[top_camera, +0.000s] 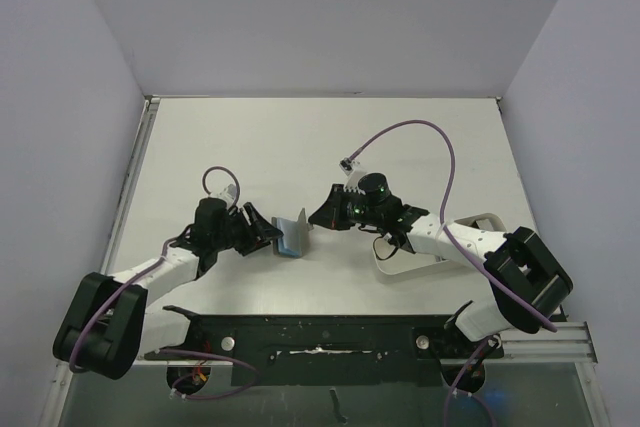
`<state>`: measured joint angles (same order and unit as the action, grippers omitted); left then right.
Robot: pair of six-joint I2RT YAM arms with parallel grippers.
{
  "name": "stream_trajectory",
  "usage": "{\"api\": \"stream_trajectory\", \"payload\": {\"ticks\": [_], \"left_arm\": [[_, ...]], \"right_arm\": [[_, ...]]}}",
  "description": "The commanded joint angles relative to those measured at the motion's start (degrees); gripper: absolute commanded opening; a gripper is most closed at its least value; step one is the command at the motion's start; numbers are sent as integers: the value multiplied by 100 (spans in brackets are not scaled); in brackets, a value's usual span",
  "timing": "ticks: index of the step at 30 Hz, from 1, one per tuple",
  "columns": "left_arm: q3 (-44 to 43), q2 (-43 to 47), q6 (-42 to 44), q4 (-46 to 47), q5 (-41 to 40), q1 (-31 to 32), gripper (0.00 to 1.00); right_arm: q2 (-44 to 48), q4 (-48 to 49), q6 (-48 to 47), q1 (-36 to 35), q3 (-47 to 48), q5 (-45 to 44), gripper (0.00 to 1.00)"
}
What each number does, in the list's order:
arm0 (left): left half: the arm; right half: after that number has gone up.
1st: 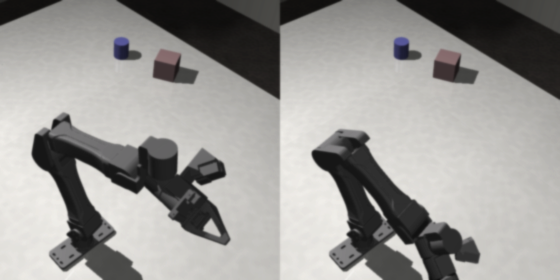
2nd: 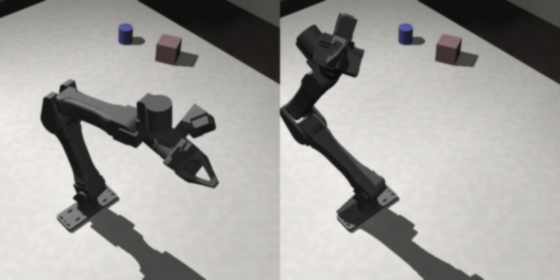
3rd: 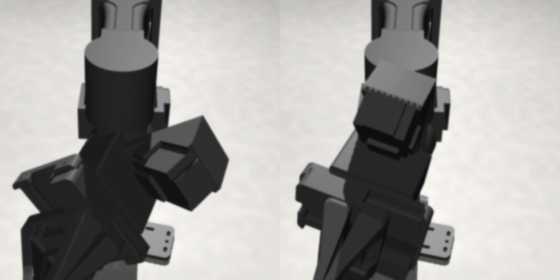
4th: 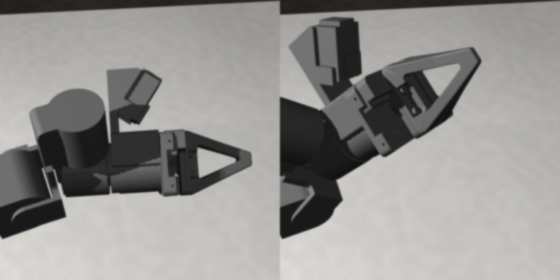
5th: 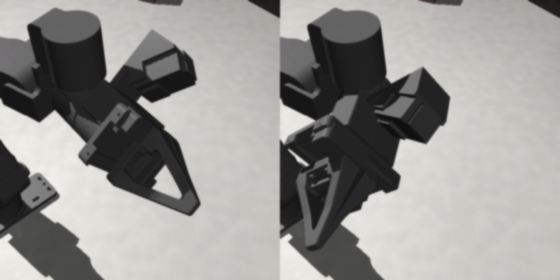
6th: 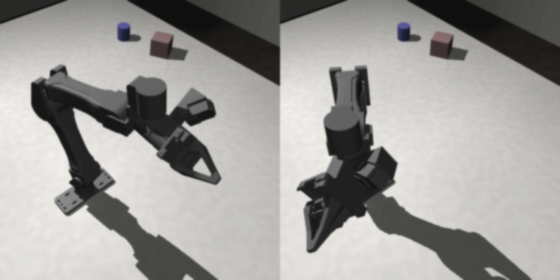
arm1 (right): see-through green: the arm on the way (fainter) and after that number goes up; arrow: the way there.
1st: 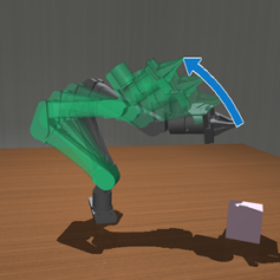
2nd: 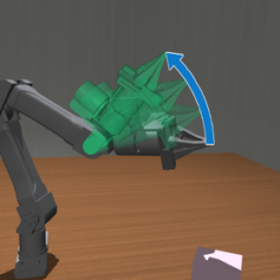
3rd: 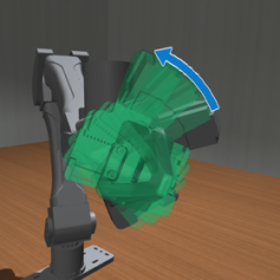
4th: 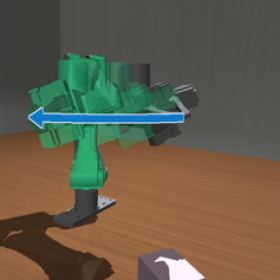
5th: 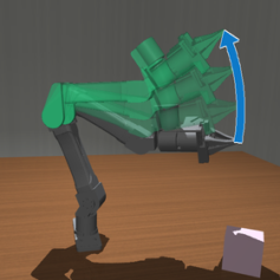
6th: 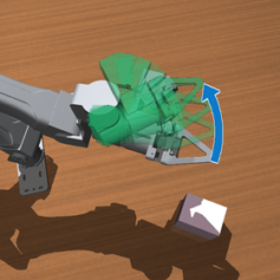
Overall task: Put the credit cards into the card holder
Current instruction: Open the card holder at the center of the board.
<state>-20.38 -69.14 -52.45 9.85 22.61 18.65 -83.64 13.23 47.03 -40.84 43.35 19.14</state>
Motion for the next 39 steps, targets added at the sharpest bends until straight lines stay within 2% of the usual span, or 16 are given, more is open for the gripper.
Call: {"api": "stream_trajectory", "payload": {"ticks": [1,4,6,12,13,17,21,29,39], "left_arm": [[-32,-129,14,642,100,-24,48],[-40,-261,-20,777,207,-28,38],[-72,-275,-25,751,234,-28,28],[-344,-82,218,-78,70,-71,0],[-384,-22,248,-174,99,-72,0],[-527,312,278,-515,220,-52,0],[-650,590,331,-900,191,0,0],[-924,559,673,-1603,101,91,0],[-744,582,589,-1476,83,147,0]], "right_arm": [[69,250,-36,57,-19,3,0],[47,142,-114,70,-58,-95,0],[43,71,-169,80,-108,-199,0],[-51,-477,-343,121,-63,-538,2],[-60,-601,-384,121,-31,-572,5],[37,-1533,-595,-15,333,-978,26],[201,-2169,-708,-268,770,-1442,37],[-32,-2404,-642,-969,1496,-1955,47],[-715,-2013,-720,-1409,1886,-1851,48]]}}
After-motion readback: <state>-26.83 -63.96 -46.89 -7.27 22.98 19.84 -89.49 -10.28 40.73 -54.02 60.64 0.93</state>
